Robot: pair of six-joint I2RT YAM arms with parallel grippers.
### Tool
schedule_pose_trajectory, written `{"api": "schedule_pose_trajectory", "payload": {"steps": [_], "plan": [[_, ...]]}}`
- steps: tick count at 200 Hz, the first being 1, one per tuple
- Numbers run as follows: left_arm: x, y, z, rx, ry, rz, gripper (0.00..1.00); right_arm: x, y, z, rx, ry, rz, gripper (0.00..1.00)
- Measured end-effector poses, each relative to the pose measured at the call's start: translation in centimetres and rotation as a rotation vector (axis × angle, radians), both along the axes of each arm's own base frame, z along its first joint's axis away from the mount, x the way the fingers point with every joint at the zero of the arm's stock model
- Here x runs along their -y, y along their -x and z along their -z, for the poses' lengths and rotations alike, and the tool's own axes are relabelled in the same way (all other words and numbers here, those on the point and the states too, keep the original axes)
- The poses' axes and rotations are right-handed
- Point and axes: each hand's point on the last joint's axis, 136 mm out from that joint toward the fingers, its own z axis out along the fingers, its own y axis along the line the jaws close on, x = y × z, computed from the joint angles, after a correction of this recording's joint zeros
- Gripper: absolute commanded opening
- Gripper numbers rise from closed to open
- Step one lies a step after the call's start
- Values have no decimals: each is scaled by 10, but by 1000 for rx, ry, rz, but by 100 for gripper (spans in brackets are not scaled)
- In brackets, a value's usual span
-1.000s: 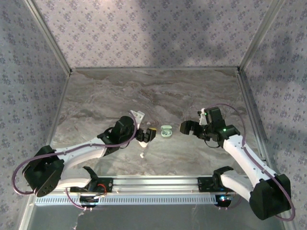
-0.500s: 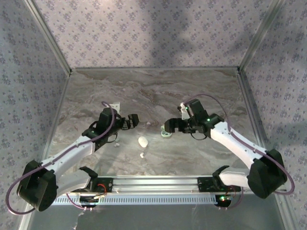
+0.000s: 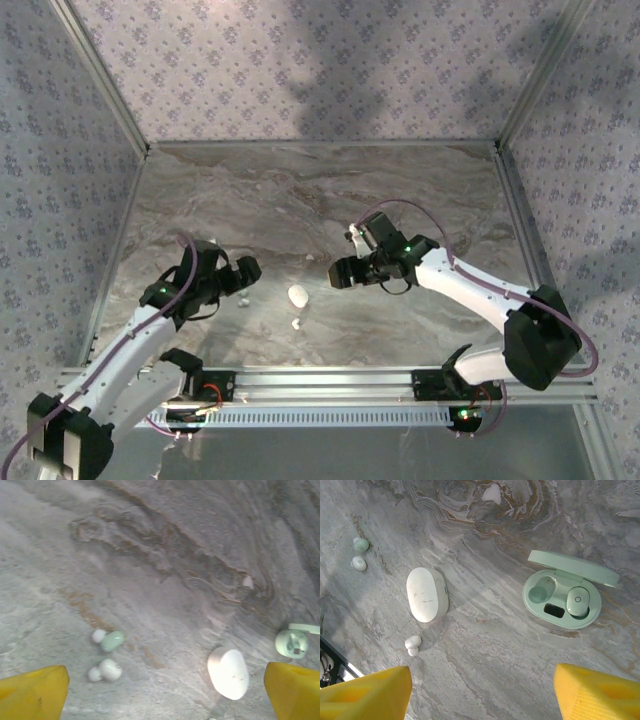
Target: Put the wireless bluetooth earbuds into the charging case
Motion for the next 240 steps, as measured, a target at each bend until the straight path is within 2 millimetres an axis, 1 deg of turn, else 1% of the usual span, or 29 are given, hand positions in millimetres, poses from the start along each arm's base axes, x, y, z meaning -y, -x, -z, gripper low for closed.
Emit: {"api": "schedule_pose_trajectory", "payload": {"steps": [23, 53, 81, 105, 130, 162, 204, 240], "plan": [[-6, 2, 15, -73, -14, -2, 100, -1, 1, 0, 6, 7, -5, 75], [-4, 8, 36, -172, -35, 37, 100, 3, 0, -2, 20, 14, 5, 75], [-2, 11, 47, -220, -47, 62, 100, 5, 1, -8, 39, 8, 10, 75], [-2, 12, 56, -254, -61, 77, 100, 8, 1, -6, 40, 13, 16, 75], [2, 10, 60, -277, -62, 93, 100, 10, 2, -3, 34, 22, 21, 75], [7, 1, 64, -286, -65, 112, 100, 12, 3, 0, 30, 30, 23, 75], [13, -12, 64, -292, -72, 137, 100, 15, 2, 0, 34, 32, 30, 75], [16, -14, 71, -321, -74, 154, 100, 18, 1, -3, 41, 28, 39, 75]]}}
